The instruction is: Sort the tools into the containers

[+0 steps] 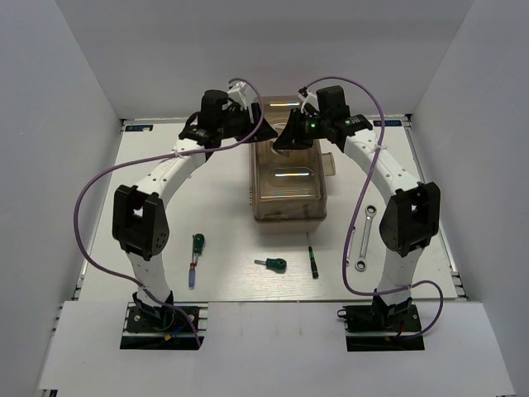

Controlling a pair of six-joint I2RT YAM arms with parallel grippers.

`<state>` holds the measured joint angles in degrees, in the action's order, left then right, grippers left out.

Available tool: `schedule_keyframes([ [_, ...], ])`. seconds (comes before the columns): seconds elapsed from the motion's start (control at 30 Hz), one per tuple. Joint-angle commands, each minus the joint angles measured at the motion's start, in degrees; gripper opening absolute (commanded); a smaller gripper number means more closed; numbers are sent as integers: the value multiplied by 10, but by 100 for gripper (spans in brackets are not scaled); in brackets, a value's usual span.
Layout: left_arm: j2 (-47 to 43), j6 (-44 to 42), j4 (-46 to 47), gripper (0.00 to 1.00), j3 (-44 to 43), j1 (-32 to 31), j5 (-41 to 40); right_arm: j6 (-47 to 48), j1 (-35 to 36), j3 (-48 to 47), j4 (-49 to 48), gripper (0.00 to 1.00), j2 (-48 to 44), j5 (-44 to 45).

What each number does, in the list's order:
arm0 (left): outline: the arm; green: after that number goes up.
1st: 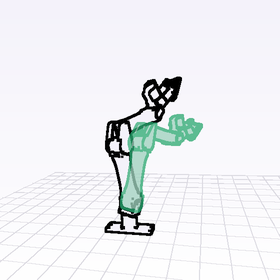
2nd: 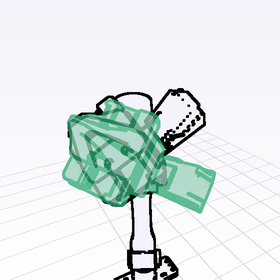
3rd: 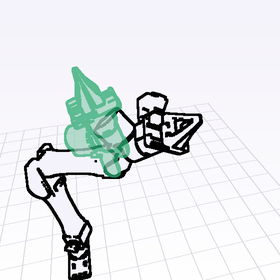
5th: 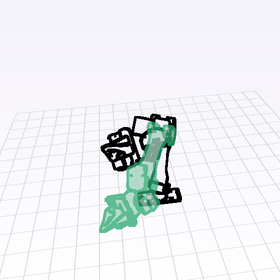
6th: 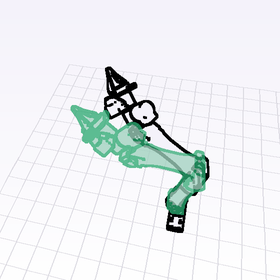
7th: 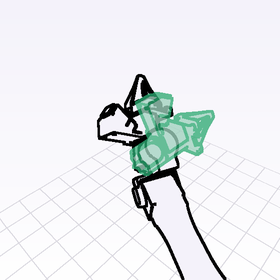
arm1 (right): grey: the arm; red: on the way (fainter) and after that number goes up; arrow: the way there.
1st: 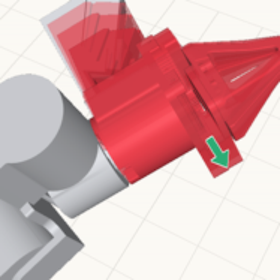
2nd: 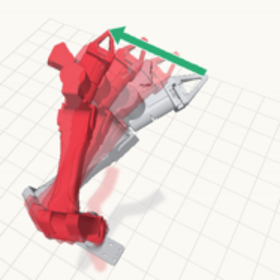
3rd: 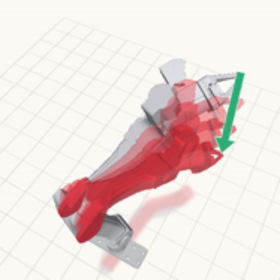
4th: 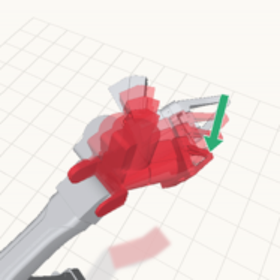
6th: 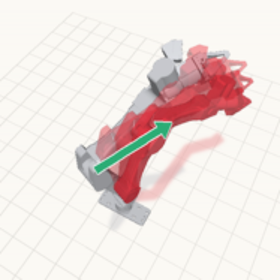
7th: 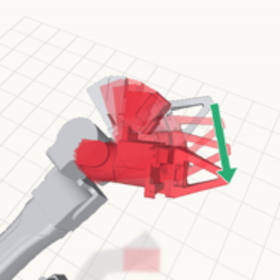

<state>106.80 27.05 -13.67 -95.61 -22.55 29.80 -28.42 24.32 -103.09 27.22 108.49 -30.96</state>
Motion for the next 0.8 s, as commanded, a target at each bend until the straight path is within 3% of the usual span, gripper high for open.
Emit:
schedule_keyframes([
  [0.0,2,0,-14,66,-40,-4,-5,-13,4,-16,-49,24,-6,-31],
  [0.47,50,5,-57,60,-85,-14,-5,-24,1,6,-69,24,-19,-45],
  [0.6,69,5,-63,53,-105,-14,5,-27,0,12,-76,22,-20,-47],
  [0.77,87,5,-75,48,-123,-25,17,-19,-6,20,-78,33,-31,-46],
])
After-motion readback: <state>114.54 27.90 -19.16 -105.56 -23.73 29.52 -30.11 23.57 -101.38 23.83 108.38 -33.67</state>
